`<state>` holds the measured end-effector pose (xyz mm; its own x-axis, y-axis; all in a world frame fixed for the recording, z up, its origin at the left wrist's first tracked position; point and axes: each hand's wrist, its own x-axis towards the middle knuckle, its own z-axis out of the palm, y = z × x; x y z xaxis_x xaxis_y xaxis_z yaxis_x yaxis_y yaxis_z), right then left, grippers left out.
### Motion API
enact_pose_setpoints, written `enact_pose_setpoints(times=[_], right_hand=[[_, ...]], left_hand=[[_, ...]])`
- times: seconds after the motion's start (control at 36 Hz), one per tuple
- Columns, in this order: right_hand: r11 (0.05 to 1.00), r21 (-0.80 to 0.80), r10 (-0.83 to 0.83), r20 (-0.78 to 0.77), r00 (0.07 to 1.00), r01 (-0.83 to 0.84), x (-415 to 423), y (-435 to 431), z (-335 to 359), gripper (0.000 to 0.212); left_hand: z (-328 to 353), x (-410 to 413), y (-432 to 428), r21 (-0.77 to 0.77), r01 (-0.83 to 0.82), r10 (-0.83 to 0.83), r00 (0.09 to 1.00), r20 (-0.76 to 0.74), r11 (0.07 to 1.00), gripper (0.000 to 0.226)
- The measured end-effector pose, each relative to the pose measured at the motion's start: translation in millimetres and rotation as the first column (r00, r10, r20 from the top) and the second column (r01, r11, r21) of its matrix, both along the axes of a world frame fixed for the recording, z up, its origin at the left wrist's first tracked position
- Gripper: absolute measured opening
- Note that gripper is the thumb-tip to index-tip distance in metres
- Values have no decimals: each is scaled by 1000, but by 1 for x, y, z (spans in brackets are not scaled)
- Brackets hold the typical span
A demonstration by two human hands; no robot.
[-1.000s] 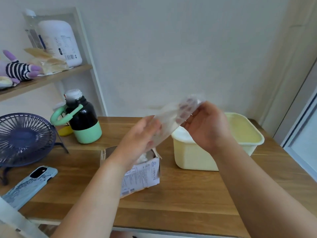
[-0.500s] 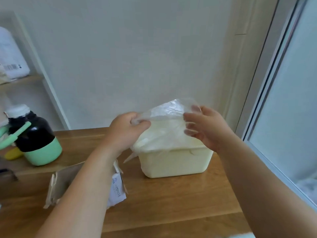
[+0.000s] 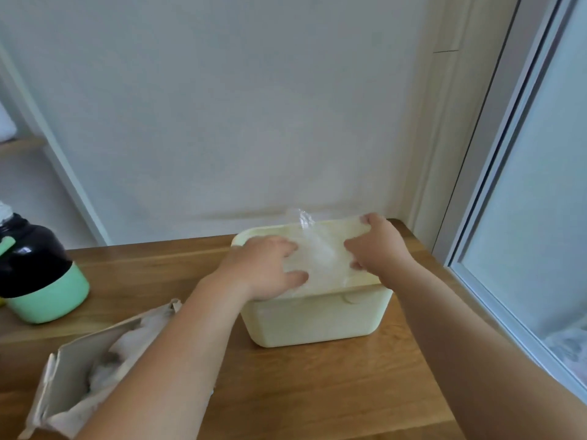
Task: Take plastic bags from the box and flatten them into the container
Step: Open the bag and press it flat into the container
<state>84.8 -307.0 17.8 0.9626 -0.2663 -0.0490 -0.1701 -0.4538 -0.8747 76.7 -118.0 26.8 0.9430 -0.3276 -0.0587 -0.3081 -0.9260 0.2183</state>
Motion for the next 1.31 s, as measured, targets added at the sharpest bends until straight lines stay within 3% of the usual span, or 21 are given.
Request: enact_pose_setpoints(times=[0.08, 0.14, 0.19, 0.31, 0.42, 0.53, 0.61, 0.69, 0.81, 0.94, 1.0, 1.14, 1.31], right_hand=[[910, -409, 115, 87, 990, -70, -1, -1, -1, 72], [752, -656, 211, 147, 966, -65, -3, -2, -1, 71], [602, -791, 324, 115, 939, -111, 2, -5, -1, 60], [561, -706, 402, -225, 887, -433, 9, 1, 0, 48], [513, -606, 319, -523, 791, -608, 14, 4, -6, 50], [488, -561, 286, -621, 730, -669, 22, 5, -13, 9], [503, -562, 272, -618, 738, -656, 21, 6, -13, 41], [530, -609, 271, -537, 799, -590, 18, 5, -10, 44], [591, -691, 247, -338, 908, -417, 16, 4, -4, 39], [661, -696, 231, -165, 959, -279, 4, 5, 8, 33], [696, -673, 252, -100, 963, -252, -2, 8, 12, 43], [770, -611, 321, 120, 939, -186, -24, 26, 19, 36], [875, -398, 407, 293, 865, -277, -56, 75, 23, 30]], left_hand=[[-6, 11, -2, 44, -40, 47, 983, -176, 998, 75], [-9, 16, -3, 57, -50, 62, 973, -223, 997, 79], [-13, 22, -7, 95, -40, 62, 966, -251, 995, 79], [-16, 29, -13, 175, -30, 76, 961, -265, 984, 72], [-22, 34, -14, 224, 17, 52, 953, -297, 974, 78], [-30, 41, -12, 258, 43, 41, 950, -311, 965, 74], [-31, 42, -10, 271, 44, 37, 957, -287, 962, 77], [-31, 42, -7, 233, 21, 32, 975, -221, 972, 77], [-20, 34, 1, 50, -53, 57, 995, -82, 997, 79], [-5, 19, 15, -337, -132, 170, 982, 88, 932, 49], [-2, 14, 19, -422, -152, 230, 963, 139, 894, 37], [6, -8, 37, -522, -180, 317, 930, 186, 834, 25], [5, -51, 79, -568, -196, 332, 932, 145, 799, 8]])
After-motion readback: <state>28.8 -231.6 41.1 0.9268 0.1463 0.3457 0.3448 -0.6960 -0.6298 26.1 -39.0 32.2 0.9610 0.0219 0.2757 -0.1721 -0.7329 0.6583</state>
